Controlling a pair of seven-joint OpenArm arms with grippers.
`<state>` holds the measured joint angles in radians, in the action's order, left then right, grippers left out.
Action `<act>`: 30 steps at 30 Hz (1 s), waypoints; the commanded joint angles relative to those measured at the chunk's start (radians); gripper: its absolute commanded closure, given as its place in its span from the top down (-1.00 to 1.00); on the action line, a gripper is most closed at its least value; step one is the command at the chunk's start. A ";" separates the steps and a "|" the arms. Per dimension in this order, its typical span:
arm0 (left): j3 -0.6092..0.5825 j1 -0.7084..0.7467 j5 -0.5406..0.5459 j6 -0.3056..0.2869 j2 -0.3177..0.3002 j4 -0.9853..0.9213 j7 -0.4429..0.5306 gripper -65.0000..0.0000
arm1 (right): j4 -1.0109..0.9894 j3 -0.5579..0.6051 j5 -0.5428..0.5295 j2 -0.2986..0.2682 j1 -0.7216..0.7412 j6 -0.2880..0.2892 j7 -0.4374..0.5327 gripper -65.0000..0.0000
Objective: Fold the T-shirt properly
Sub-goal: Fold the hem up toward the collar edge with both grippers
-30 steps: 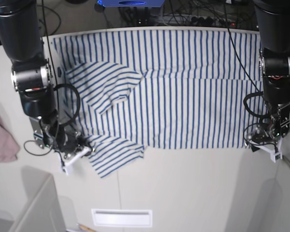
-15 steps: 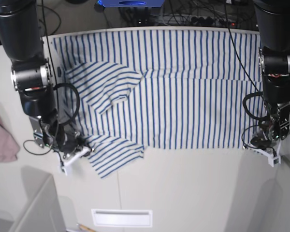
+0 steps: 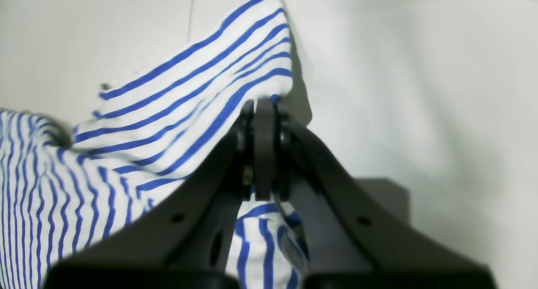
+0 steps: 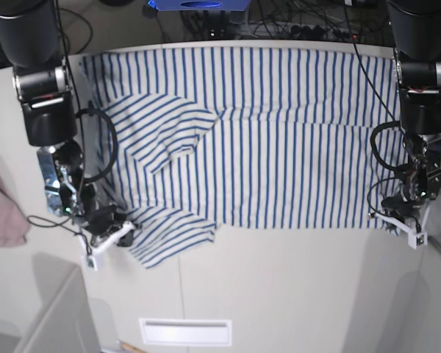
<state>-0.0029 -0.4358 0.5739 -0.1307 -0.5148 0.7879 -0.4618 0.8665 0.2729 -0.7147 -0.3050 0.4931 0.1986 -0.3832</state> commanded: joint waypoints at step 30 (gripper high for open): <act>0.347 0.383 0.001 0.007 -0.028 0.620 -0.211 -1.00 | 0.647 -0.455 -0.012 0.036 -0.382 -0.009 -0.346 -1.00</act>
<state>0.3298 -0.0395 0.5762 -0.1310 -0.5175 1.3930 -0.6930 1.4963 -0.1783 -0.7094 -0.2558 0.0906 0.1802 -0.7551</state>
